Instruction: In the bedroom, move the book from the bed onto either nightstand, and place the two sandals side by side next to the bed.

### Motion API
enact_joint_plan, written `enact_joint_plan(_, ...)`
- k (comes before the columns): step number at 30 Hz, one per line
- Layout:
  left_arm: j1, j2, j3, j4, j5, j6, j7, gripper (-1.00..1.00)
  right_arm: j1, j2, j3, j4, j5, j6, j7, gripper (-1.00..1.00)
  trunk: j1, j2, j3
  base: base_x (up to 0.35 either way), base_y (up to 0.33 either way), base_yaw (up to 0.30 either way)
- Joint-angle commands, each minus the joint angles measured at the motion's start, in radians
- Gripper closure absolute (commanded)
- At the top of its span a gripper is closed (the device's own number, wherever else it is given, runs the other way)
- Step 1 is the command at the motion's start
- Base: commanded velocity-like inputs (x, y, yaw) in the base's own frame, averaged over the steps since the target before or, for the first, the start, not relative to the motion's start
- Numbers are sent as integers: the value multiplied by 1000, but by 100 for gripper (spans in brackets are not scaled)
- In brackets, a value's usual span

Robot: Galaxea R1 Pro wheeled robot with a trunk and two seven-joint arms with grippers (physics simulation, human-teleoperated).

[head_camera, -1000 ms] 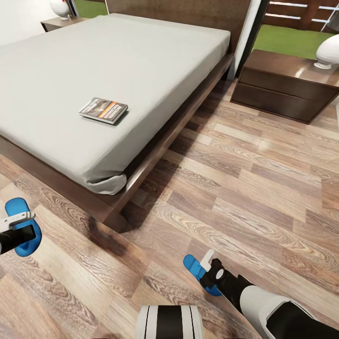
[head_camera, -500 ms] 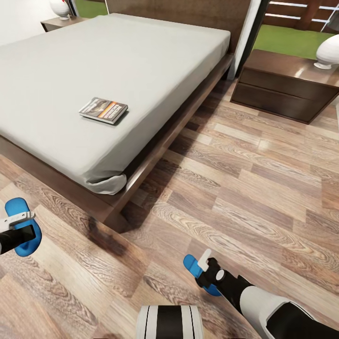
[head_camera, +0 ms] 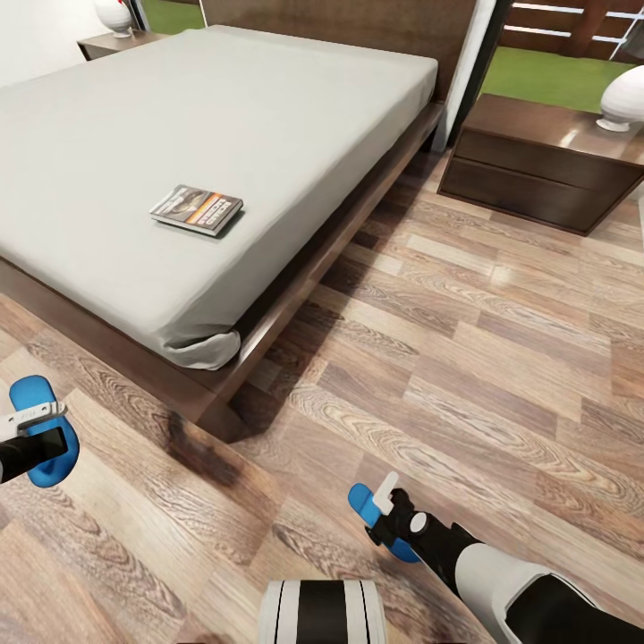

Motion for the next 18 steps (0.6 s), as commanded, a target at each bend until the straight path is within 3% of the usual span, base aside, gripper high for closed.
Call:
enact_joint_plan(1, -1, 0, 2, -1, 1, 5, -6, 100, -1, 0, -8, 1, 10, -4, 4, -100, 0, 0, -1, 0, 0, 0)
enact_joint_plan(10, -1, 1, 42, -1, 1, 5, -6, 100, -1, -6, -16, 2, 4, 31, 10, -100, 0, 0, -1, 0, 0, 0)
enact_joint_plan(18, -1, 1, 46, -1, 0, 5, -6, 100, -1, -7, -17, 3, 3, 40, 8, -100, 1, -1, -8, 0, 0, 0)
